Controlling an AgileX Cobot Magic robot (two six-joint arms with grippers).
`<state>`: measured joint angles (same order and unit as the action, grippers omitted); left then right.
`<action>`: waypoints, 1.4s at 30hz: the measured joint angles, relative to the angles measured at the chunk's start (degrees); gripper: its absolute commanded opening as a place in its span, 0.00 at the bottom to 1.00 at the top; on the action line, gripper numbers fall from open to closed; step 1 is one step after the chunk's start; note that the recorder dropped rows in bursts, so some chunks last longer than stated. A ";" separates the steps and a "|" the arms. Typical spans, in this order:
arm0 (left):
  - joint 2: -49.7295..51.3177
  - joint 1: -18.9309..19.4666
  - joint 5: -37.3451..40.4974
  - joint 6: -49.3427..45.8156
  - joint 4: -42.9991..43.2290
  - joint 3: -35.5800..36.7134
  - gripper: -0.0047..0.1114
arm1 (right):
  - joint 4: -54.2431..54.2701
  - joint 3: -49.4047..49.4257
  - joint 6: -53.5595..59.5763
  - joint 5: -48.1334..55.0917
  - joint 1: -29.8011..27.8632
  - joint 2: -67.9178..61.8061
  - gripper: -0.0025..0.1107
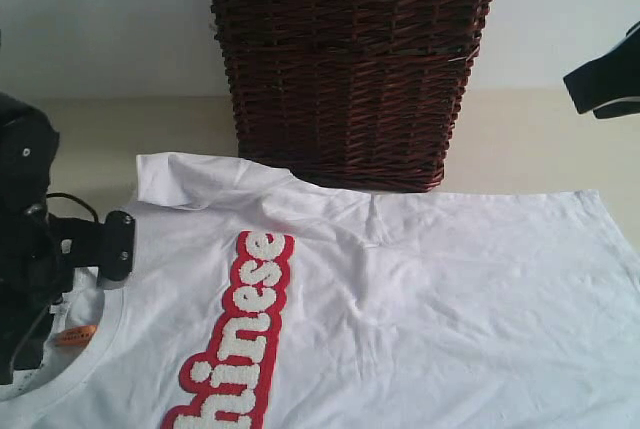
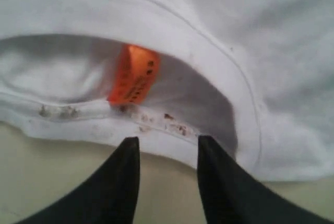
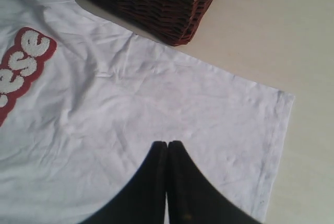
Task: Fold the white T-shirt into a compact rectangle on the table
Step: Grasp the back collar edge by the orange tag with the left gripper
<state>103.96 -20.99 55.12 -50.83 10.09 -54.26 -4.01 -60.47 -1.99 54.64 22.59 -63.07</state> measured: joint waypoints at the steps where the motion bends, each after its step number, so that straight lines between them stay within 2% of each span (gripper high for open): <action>1: 0.00 1.74 -3.72 -1.74 -1.14 1.76 0.37 | 0.19 0.00 0.10 0.00 0.00 0.00 0.02; 5: 0.00 2.79 -12.41 -6.48 -2.42 4.95 0.37 | 0.23 0.00 0.10 0.00 0.00 0.00 0.02; 9: -0.69 2.79 -11.18 -12.59 -2.41 5.08 0.37 | 0.45 0.00 0.10 0.00 0.00 0.00 0.02; 12: -3.10 2.79 -13.79 -13.17 -0.63 5.21 0.37 | 0.45 0.00 0.10 0.00 0.00 0.00 0.02; 14: -4.45 2.79 -12.68 -14.12 -0.38 5.09 0.37 | 0.45 0.00 0.15 0.00 0.00 0.00 0.02; 16: -4.95 2.79 -10.04 -14.62 -0.38 5.00 0.44 | 0.45 0.00 0.15 0.00 0.00 0.00 0.02; 19: -4.95 2.79 -9.15 -12.18 0.00 5.00 0.74 | 0.45 0.00 0.28 0.00 0.00 0.00 0.02; 20: -4.95 2.79 -9.27 -11.42 0.42 5.00 0.90 | 0.45 0.00 0.28 0.00 0.00 0.00 0.02; 21: -4.95 2.79 -9.38 -11.28 0.83 5.00 0.95 | 0.45 0.00 0.28 0.00 0.00 0.00 0.02; 28: -4.95 2.79 -10.07 -11.80 2.41 5.00 0.95 | 0.68 0.00 0.28 0.00 0.00 0.00 0.02; 31: -4.95 2.79 -9.65 -19.24 -1.92 5.00 0.95 | 0.68 0.00 0.33 0.00 0.00 0.00 0.02; 34: -4.95 2.83 -11.61 -22.69 -4.76 5.00 0.95 | 0.68 0.00 0.33 0.00 0.00 0.00 0.02; 39: -1.27 7.48 -13.82 -23.77 -4.57 5.00 0.95 | 0.68 0.00 0.42 0.00 0.00 0.00 0.02; 42: -0.51 7.88 -13.82 -31.48 -7.82 5.00 0.95 | 0.68 0.00 0.42 -0.03 0.00 0.00 0.02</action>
<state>103.46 -13.12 41.30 -82.31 2.26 -49.26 -3.33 -60.47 -1.57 54.60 22.59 -63.07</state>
